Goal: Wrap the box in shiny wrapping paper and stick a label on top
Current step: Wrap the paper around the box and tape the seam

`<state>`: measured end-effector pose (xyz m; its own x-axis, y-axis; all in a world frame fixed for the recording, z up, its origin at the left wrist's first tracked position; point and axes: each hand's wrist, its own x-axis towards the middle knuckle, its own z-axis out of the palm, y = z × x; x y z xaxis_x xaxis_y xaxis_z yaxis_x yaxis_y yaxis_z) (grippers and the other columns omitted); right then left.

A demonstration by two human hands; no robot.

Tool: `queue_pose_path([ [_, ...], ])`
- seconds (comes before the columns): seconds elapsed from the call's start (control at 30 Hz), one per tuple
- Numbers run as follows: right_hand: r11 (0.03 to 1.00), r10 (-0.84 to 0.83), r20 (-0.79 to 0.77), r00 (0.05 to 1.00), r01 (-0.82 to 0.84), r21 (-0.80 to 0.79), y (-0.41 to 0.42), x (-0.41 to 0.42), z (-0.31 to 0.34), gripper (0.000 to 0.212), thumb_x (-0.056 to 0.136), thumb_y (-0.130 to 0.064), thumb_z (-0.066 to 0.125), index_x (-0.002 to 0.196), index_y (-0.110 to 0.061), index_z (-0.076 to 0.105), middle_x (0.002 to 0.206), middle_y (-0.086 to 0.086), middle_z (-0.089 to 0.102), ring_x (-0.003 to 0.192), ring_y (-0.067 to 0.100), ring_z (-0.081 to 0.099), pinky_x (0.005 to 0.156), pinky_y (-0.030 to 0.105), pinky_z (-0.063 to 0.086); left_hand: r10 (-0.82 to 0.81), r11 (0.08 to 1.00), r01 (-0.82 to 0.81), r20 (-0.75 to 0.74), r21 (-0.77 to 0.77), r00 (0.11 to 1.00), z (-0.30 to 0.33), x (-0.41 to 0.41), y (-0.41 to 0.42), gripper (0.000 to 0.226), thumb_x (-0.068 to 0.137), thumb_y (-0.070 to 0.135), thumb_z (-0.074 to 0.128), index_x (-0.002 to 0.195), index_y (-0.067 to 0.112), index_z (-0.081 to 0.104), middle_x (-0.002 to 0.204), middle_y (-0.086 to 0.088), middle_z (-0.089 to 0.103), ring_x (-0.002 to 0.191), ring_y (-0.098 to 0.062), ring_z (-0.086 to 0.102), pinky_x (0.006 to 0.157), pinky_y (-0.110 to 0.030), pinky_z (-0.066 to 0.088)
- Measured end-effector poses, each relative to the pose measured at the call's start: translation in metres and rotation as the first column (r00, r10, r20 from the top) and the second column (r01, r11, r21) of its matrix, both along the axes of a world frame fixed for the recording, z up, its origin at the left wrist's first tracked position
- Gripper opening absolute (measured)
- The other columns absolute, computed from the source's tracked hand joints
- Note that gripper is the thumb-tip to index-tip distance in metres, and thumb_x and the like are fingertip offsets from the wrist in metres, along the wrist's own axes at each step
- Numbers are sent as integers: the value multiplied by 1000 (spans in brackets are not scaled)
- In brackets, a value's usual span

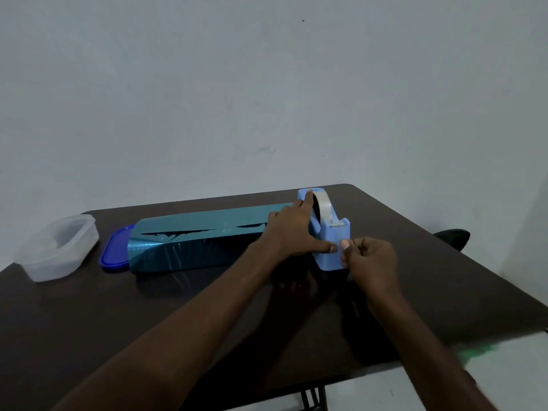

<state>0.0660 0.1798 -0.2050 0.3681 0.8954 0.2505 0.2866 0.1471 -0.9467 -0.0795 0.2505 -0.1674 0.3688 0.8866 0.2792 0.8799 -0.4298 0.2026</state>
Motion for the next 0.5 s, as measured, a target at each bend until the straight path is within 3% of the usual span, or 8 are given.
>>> queue_pose_path([
  [0.2, 997, -77, 8, 997, 77, 14, 1, -4, -9, 23, 90, -12, 68, 69, -3, 66, 68, 10, 66, 60, 17, 60, 52, 29, 46, 14, 999, -14, 6, 49, 1000, 3, -1, -7, 113, 72, 68, 68, 155, 15, 11, 134, -5, 54, 115, -27, 54, 97, -44, 43],
  [0.37, 999, -19, 51, 999, 17, 43, -17, -4, -18, 20, 88, -11, 69, 69, -7, 65, 66, 5, 67, 59, 15, 59, 56, 29, 46, -31, 996, 27, 45, 84, 999, 3, -5, -14, 100, 74, 62, 71, 150, 14, 27, 114, -6, 61, 106, -25, 55, 93, -42, 43],
  [0.5, 991, 102, 125, 987, -112, 75, -22, -1, -2, 21, 90, -14, 68, 69, -11, 68, 65, 1, 69, 62, 14, 64, 61, 30, 52, -13, 988, -21, 215, 154, 976, 14, -30, -19, 53, 87, 39, 65, 134, 18, 56, 128, -5, 62, 119, -24, 54, 100, -38, 42],
])
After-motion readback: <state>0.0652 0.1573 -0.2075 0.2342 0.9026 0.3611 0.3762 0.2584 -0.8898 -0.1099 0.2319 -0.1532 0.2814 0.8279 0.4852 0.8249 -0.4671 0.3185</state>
